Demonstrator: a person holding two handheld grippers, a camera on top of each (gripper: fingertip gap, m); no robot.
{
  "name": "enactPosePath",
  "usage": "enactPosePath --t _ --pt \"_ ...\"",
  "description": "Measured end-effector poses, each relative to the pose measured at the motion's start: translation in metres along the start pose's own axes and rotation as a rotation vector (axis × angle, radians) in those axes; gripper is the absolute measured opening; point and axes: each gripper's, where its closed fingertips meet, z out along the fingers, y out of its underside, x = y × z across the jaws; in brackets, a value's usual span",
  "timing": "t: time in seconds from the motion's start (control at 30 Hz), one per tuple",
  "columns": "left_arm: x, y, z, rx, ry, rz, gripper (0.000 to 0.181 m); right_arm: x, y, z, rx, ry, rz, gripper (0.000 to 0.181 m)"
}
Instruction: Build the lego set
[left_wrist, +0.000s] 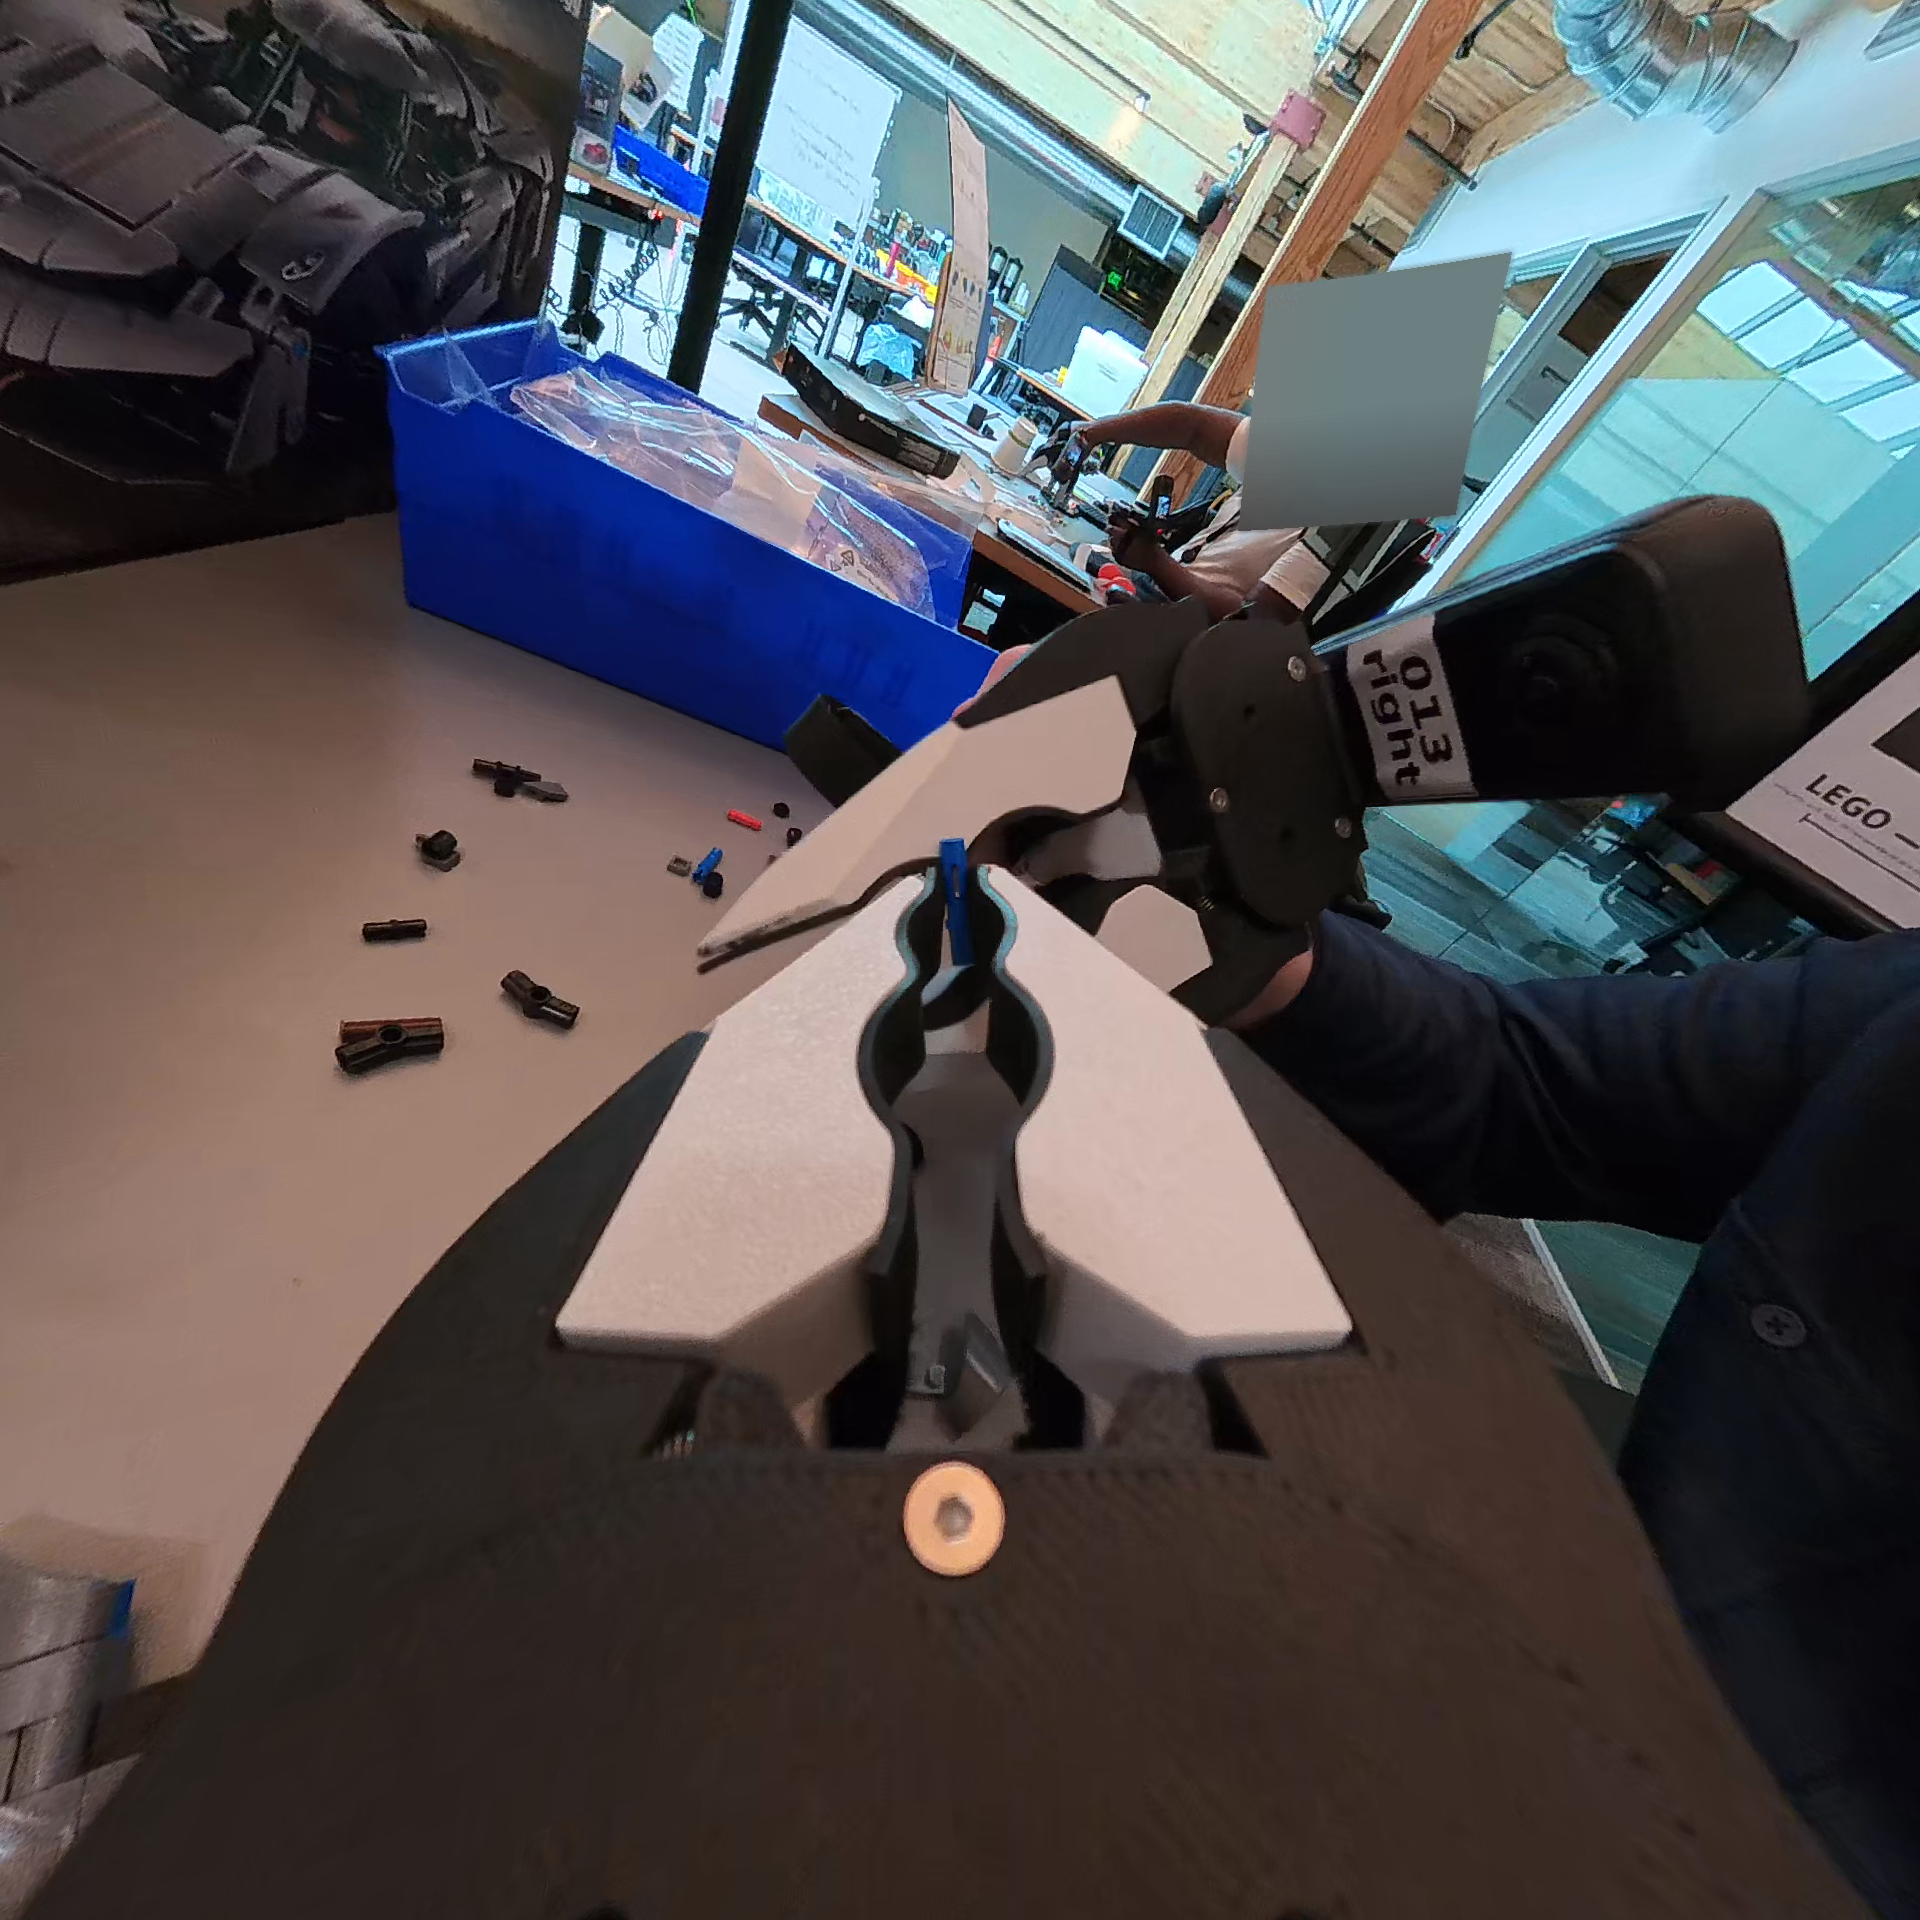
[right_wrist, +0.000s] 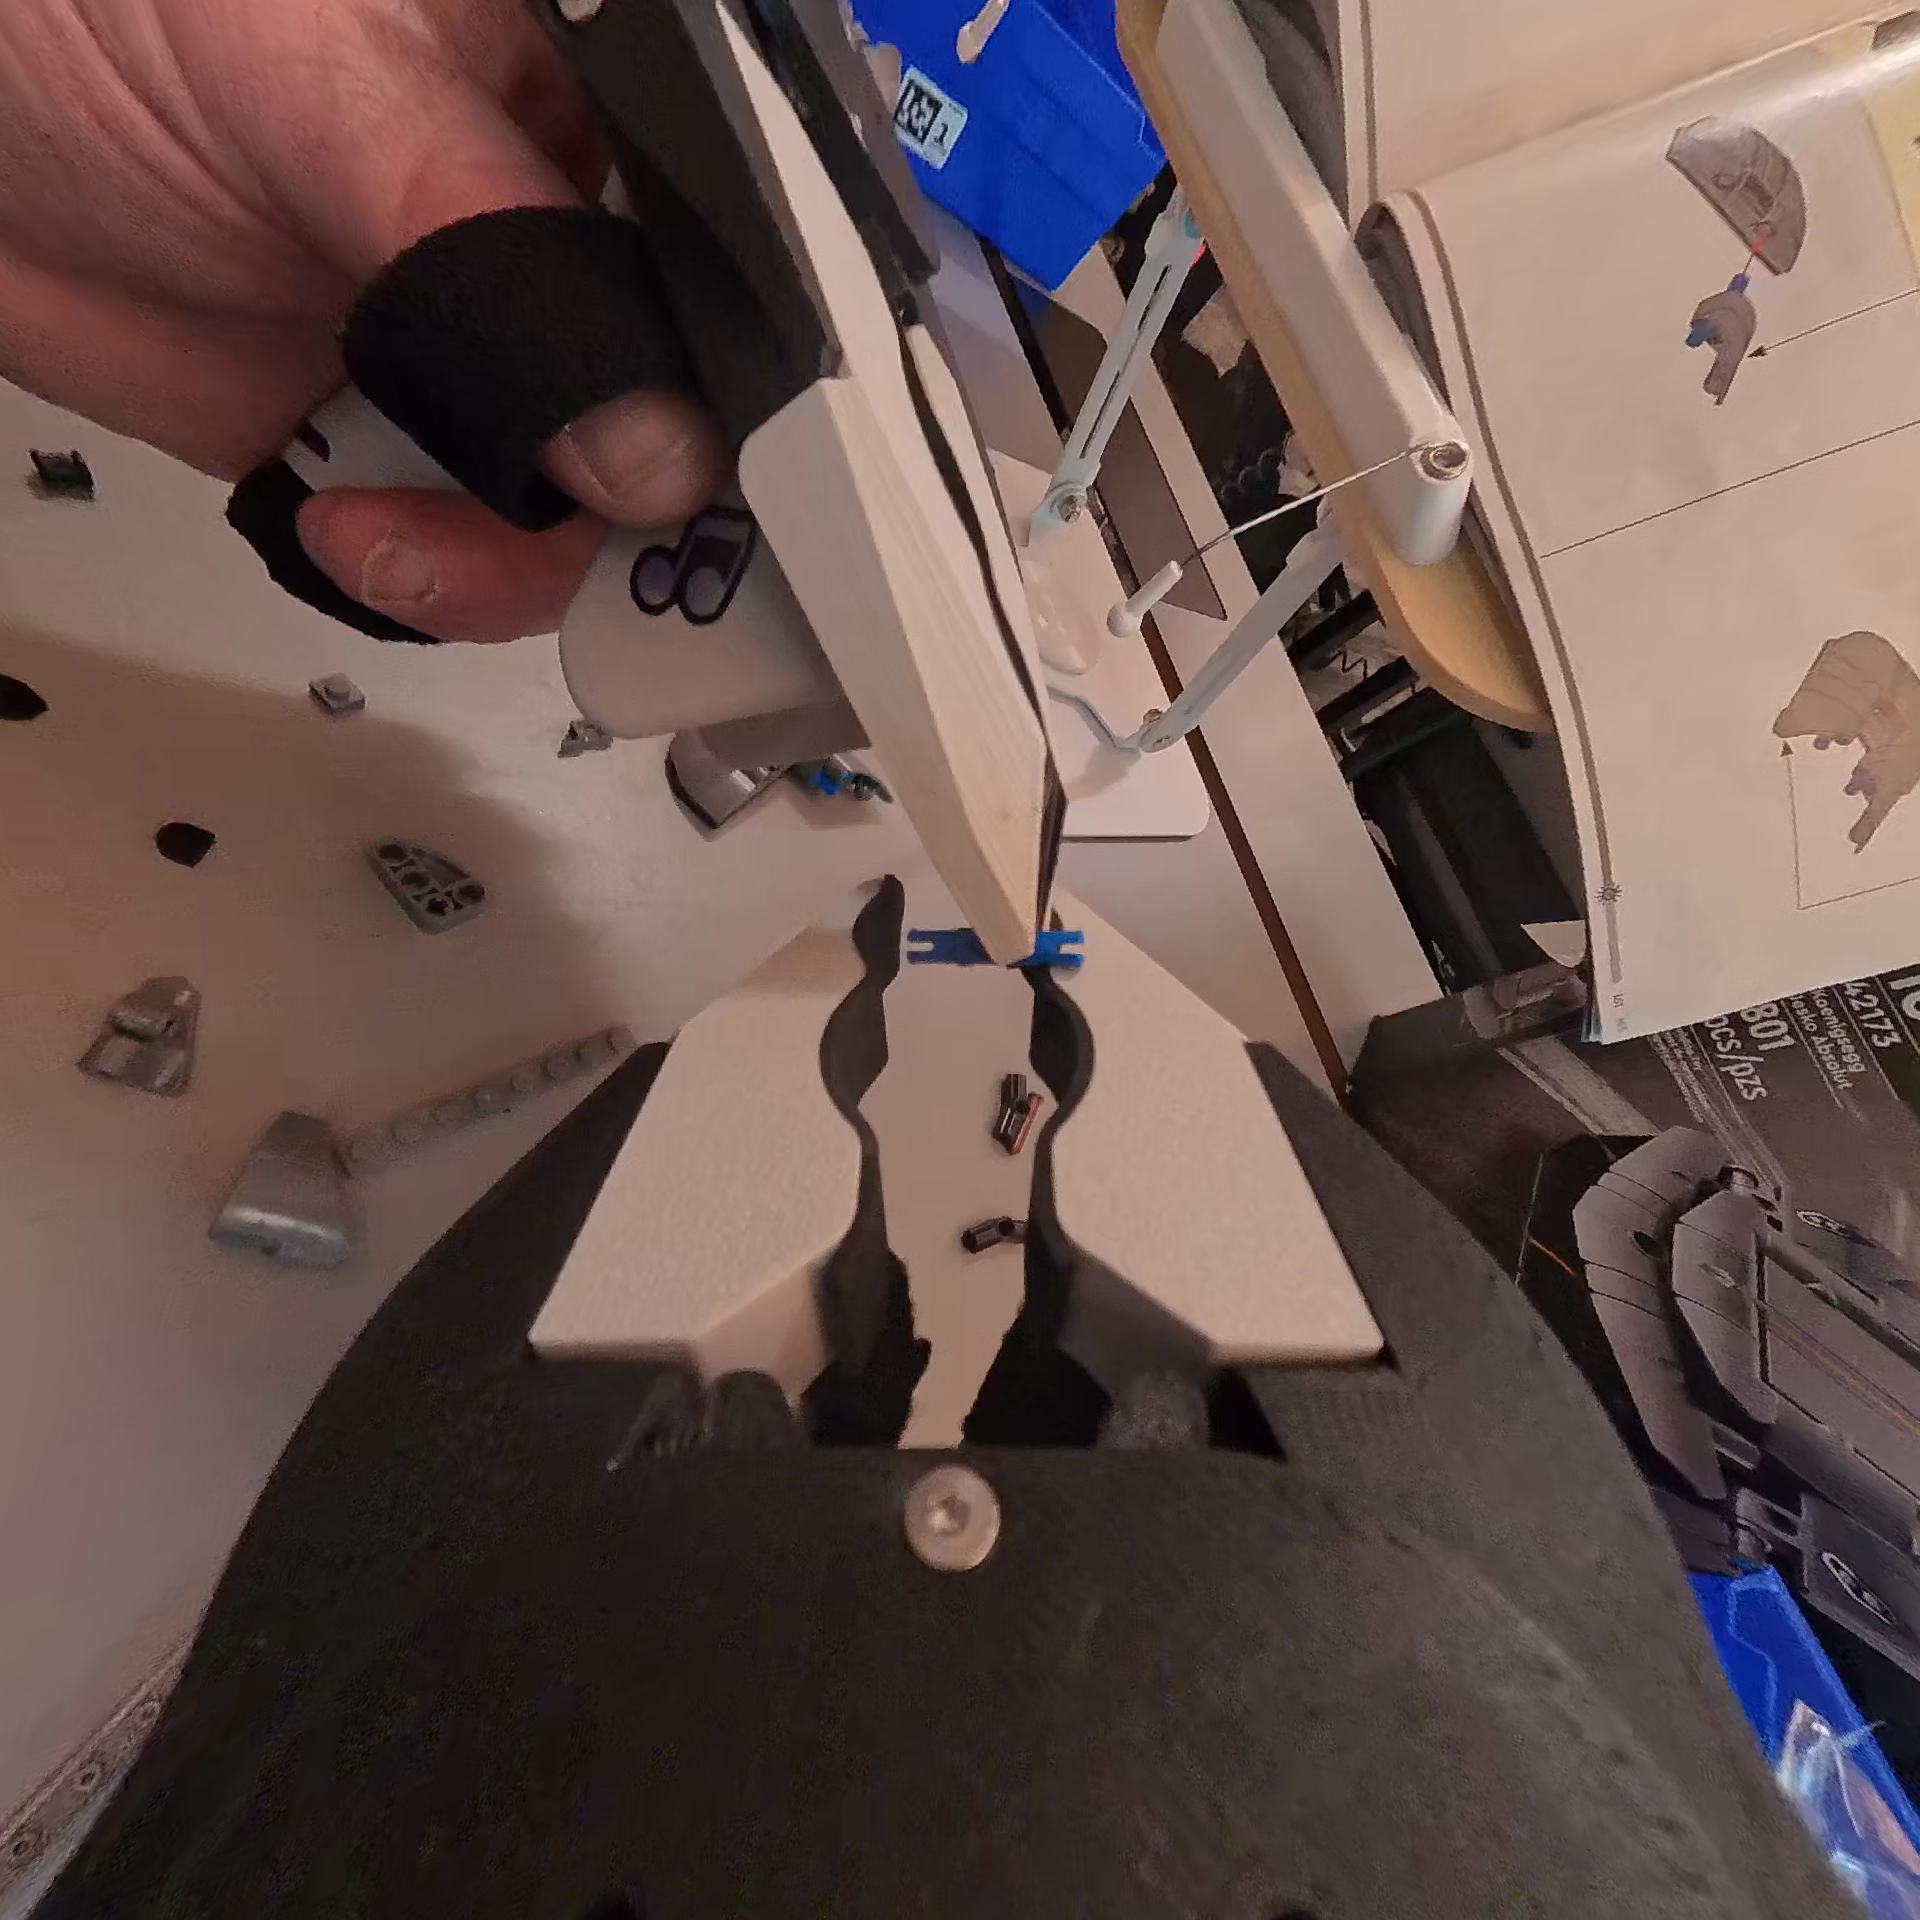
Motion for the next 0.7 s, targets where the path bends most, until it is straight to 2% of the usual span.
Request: enactPosePath --t 0.23,0.33,0.67,0.7 --pt "0.0001 0.0023 0.0016 -0.011 0.001 0.0 0.002 0.0039 -0.0013 0.0005 0.02 0.001 0.053 0.038" --pt "0.0008 0.0015 0.0009 -0.007 0.011 -0.007 0.002 0.0039 -0.002 -0.0018 0.024 0.005 0.027 0.025" --pt "0.0024 0.0002 0.0005 0.006 0.028 -0.021 0.002 0.0033 -0.0025 -0.0036 0.021 0.008 0.002 0.021" --pt "0.0025 0.0005 0.0002 0.004 0.032 -0.023 0.002 0.0021 -0.0026 -0.0036 0.022 0.005 -0.004 0.012"
